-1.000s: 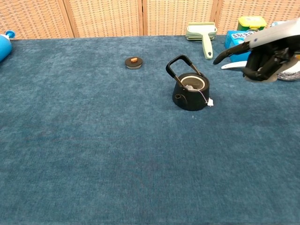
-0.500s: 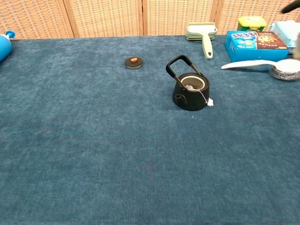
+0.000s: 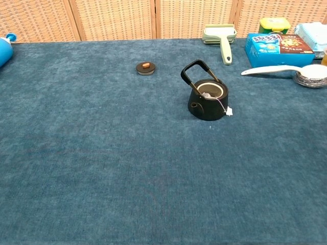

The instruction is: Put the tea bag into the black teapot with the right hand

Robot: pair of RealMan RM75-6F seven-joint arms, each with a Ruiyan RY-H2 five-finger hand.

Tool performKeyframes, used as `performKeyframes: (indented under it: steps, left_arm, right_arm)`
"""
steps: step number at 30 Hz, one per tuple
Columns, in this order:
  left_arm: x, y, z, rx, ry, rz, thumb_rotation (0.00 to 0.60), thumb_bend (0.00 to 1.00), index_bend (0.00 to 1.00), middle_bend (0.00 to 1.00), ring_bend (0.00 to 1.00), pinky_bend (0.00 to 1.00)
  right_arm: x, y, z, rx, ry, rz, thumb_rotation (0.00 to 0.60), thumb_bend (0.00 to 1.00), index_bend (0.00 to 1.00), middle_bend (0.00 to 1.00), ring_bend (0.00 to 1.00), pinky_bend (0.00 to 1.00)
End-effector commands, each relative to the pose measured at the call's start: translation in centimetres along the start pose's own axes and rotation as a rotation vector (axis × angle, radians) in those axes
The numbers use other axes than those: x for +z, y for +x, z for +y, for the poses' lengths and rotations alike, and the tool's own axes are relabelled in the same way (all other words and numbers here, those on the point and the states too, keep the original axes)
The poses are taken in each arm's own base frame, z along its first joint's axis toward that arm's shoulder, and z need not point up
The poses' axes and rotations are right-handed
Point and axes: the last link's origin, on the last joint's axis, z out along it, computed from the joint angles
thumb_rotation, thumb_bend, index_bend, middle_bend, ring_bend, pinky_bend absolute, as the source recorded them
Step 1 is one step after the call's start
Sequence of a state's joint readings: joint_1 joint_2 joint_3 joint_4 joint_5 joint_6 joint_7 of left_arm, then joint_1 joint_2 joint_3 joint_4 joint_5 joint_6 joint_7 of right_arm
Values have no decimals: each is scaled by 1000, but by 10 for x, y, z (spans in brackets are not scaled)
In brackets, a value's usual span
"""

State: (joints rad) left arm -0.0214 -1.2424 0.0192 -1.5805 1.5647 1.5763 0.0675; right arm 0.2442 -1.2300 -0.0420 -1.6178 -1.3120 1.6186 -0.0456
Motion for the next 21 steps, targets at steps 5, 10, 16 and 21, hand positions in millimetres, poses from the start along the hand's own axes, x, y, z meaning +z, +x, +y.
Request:
performKeyframes:
  steps: [5,10,16,21]
  left_arm:
    - [-12,2,1,11,22,27,600,313,192,178,114,148]
    - [-14,0,1,27,31,21,600,313,191,178,114,148]
    - [-11,-1,4,44,30,7,600,313,191,178,113,148]
    - [-10,-1,2,48,48,1,600,313,191,178,114,148]
  right_arm:
    - [-22,-6,9,-22,-29,11,600,690,259,453,449,455]
    - [-26,-5,14,-36,-37,16,600,690,282,452,434,408]
    - [-26,-6,17,-28,-40,3,600,685,293,453,422,391]
    - [-22,-10,18,-22,-47,-16,600,679,308,452,408,383]
